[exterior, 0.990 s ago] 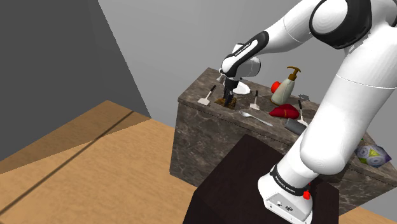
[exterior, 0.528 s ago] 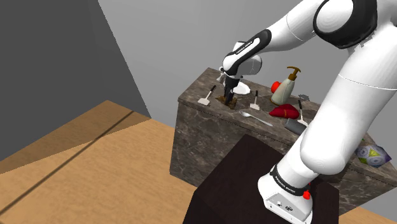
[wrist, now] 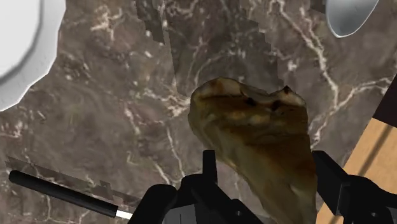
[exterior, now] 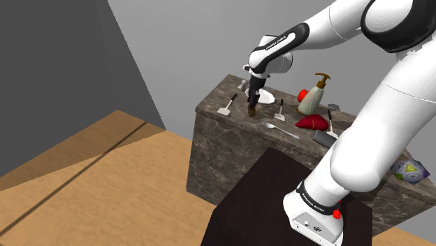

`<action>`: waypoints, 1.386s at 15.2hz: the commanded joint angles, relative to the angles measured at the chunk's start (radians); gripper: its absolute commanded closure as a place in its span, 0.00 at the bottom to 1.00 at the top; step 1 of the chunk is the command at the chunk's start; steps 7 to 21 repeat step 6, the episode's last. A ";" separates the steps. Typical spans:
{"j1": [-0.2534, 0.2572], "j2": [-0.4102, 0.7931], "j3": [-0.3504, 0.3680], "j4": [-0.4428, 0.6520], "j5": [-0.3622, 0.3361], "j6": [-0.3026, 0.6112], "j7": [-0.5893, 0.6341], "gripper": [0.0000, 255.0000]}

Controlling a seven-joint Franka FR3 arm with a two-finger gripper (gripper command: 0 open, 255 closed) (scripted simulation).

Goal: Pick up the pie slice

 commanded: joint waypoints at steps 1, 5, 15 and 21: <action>0.001 -0.020 -0.001 0.009 -0.012 -0.027 0.008 1.00; 0.002 -0.049 -0.002 0.024 -0.030 -0.069 0.020 1.00; 0.002 -0.050 -0.002 0.024 -0.030 -0.069 0.020 1.00; 0.002 -0.050 -0.002 0.024 -0.030 -0.069 0.020 1.00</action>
